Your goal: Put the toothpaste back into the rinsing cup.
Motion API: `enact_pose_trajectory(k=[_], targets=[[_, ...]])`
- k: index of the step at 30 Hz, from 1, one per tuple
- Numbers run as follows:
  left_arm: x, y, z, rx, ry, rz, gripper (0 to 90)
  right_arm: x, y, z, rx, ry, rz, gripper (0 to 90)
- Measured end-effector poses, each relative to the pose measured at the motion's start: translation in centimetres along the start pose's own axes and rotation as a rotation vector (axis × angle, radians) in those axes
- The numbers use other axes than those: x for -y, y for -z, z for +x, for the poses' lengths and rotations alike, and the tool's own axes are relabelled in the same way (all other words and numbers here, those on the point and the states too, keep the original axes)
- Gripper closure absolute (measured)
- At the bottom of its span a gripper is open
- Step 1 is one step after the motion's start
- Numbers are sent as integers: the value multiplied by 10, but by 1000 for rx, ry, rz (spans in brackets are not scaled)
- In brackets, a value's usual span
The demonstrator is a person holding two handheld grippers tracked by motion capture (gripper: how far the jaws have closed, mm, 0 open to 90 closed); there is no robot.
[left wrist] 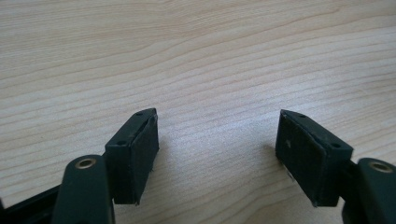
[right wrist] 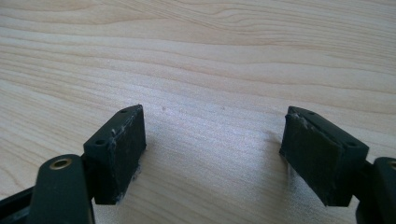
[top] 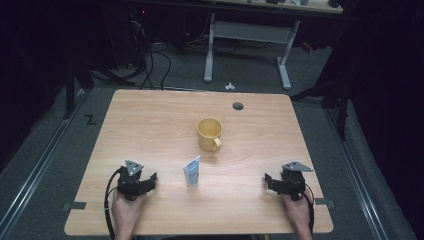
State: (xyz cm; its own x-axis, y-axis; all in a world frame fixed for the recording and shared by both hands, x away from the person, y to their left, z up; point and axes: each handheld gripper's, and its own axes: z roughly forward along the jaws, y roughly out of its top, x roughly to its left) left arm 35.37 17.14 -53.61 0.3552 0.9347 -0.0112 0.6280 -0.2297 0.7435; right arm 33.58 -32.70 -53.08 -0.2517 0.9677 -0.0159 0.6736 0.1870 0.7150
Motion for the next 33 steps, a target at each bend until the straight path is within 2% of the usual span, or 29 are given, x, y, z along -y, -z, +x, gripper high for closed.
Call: enact_pose_trajectory(k=[16,18,33], targets=[[0,0,1,13,6,0,284,0,0,0,-1,1,0,219],[0,0,-1,9,-5,4,273,0,0,0,-1,0,0,219],[0,-1,-1,20,-7,4,256,0,0,0,0,0,0,219]])
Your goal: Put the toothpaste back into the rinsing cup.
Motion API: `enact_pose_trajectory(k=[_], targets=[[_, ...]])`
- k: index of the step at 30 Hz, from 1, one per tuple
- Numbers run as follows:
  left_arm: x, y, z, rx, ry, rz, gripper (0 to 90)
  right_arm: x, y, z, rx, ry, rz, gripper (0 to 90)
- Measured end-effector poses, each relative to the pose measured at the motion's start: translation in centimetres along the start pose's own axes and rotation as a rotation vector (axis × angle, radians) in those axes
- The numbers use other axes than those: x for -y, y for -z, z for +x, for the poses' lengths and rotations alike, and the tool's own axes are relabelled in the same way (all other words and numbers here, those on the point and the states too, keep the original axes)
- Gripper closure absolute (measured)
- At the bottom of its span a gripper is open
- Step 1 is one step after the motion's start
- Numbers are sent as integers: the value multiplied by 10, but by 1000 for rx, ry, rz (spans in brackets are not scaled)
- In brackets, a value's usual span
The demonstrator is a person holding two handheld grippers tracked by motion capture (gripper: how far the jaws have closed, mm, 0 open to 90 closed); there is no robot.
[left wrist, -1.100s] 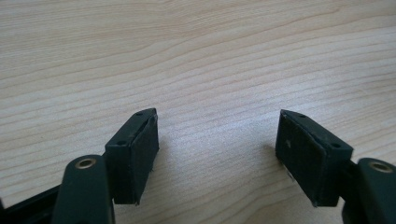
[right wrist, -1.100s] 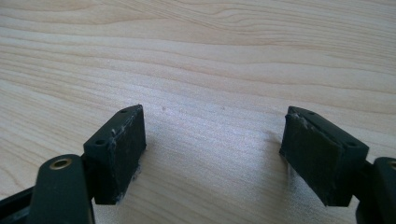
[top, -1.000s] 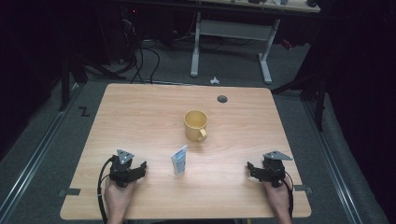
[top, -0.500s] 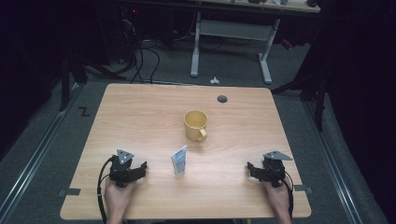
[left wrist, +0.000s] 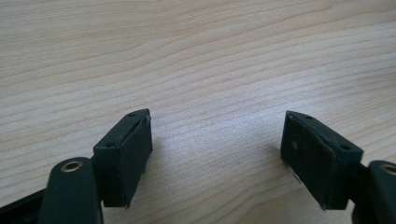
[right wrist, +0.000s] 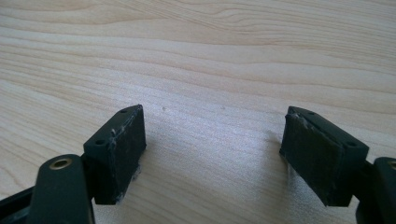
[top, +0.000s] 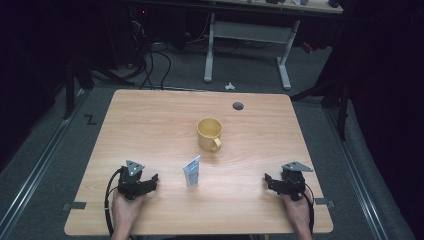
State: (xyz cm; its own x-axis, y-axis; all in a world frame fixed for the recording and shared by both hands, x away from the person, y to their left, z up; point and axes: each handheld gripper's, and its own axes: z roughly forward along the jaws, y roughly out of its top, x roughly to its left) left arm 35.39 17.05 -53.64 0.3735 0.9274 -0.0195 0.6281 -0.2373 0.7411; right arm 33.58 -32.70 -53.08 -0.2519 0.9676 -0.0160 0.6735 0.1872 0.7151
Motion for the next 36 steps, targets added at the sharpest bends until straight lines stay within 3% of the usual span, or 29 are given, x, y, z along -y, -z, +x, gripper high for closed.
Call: enact_pose_trajectory(k=[15,22,26,36], targets=[[0,2,0,18,10,2,260,0,0,0,-1,0,0,219],[-1,6,-2,33,11,-25,266,0,0,0,-1,1,0,219],[-2,9,-4,63,19,-34,273,0,0,0,-1,1,0,219],[-6,19,-14,91,-7,-58,295,0,0,0,-1,0,0,219]])
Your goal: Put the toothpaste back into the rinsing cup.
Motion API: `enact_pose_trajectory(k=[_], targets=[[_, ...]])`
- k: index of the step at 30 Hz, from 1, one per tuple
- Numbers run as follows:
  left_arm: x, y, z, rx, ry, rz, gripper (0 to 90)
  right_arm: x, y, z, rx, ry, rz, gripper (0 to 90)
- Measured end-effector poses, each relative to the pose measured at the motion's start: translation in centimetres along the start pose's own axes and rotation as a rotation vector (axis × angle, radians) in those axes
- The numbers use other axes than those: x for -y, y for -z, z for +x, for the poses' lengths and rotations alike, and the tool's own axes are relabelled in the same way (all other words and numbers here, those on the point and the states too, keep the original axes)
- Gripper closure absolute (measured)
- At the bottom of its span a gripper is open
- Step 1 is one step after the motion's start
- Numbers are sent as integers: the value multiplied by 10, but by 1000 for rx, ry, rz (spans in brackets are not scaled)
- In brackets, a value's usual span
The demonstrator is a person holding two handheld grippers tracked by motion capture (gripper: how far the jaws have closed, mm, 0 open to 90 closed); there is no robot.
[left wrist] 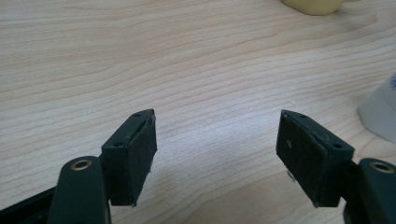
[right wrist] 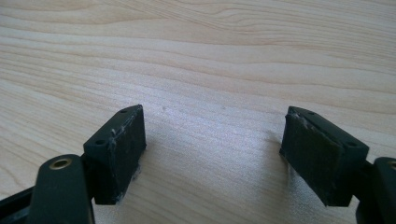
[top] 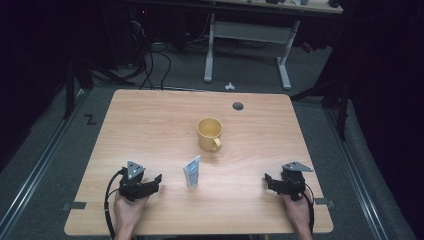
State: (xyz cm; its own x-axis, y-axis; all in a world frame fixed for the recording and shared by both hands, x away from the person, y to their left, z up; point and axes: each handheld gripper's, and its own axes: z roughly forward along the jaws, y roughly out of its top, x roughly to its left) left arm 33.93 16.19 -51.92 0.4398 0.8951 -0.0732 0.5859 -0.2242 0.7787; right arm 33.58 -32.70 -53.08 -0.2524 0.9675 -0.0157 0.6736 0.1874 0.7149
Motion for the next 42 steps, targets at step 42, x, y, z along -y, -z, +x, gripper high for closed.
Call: enact_pose_trajectory(k=[42], targets=[[-3,20,-53,141,-103,7,306,0,0,0,0,0,0,219]])
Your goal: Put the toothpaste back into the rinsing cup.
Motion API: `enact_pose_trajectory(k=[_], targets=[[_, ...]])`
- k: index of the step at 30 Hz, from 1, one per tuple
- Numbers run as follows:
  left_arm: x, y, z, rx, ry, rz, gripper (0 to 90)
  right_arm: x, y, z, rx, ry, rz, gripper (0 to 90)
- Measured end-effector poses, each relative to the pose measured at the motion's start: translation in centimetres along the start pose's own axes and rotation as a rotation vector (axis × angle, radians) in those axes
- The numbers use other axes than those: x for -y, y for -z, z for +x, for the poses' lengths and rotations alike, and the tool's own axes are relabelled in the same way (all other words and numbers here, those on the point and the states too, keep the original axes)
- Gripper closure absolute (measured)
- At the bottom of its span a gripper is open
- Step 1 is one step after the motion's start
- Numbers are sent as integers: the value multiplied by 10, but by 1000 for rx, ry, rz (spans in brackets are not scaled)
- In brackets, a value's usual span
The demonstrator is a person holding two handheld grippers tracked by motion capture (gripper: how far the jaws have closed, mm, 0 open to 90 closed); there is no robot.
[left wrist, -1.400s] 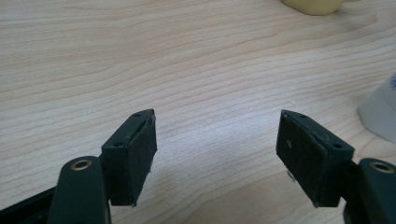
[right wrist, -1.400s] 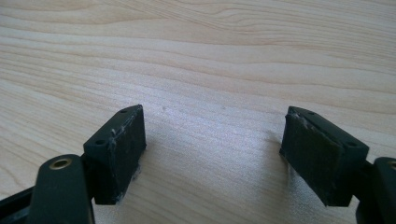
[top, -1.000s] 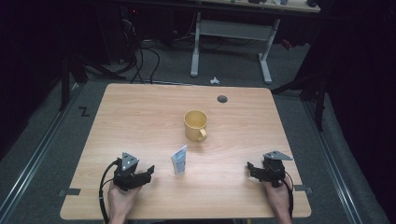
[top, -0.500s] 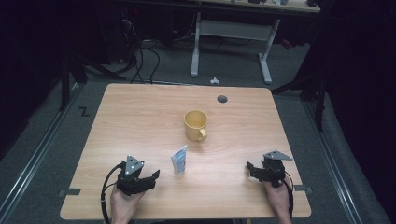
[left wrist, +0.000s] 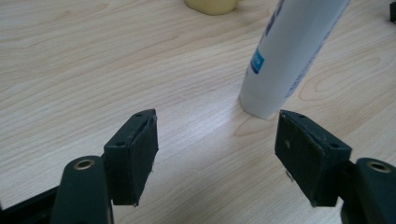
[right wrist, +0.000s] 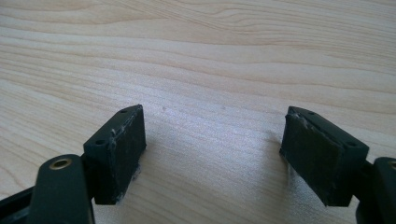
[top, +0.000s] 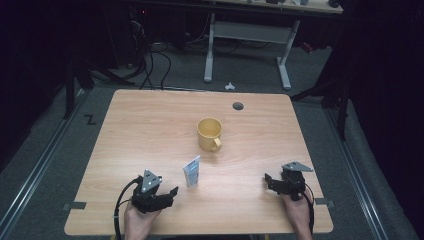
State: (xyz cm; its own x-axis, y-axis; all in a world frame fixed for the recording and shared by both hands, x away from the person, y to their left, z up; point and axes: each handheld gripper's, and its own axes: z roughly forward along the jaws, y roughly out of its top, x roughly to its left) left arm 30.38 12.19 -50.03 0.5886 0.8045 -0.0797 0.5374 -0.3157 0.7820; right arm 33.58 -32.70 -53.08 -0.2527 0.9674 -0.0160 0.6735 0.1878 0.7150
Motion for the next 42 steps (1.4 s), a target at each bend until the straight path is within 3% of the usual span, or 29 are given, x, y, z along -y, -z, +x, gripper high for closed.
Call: enact_pose_trajectory(k=[19,42], targets=[[-10,-15,-23,54,-49,3,307,0,0,0,-1,0,0,219],[-32,-26,-34,55,-71,-27,312,0,0,0,-1,0,0,219]])
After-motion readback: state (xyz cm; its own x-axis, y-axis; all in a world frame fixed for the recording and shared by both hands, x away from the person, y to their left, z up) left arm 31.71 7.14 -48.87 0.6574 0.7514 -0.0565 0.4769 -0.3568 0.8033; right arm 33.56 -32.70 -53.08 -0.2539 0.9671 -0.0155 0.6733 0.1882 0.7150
